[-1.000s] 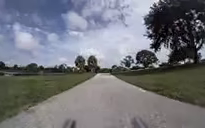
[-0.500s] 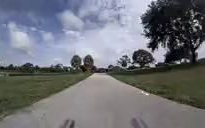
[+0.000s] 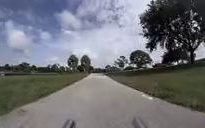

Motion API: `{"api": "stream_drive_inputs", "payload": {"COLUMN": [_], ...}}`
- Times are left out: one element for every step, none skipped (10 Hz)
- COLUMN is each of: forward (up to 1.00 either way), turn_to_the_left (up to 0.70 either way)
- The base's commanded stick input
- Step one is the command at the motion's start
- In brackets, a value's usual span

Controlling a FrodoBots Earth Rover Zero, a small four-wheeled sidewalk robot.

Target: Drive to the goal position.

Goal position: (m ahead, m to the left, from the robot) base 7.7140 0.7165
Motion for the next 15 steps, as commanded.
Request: {"api": "stream_drive_inputs", "payload": {"forward": [0.69,0.69,0.69,0.69,0.69,0.69,0.69,0.69,0.69,0.69,0.69,0.69,0.69,0.69,0.69], "turn_to_the_left": [0.03,0.03,0.03,0.04,0.08,0.11,0.19,0.28,0.31,0.2,0.09,0.03,0.03,0.03,0.03]}}
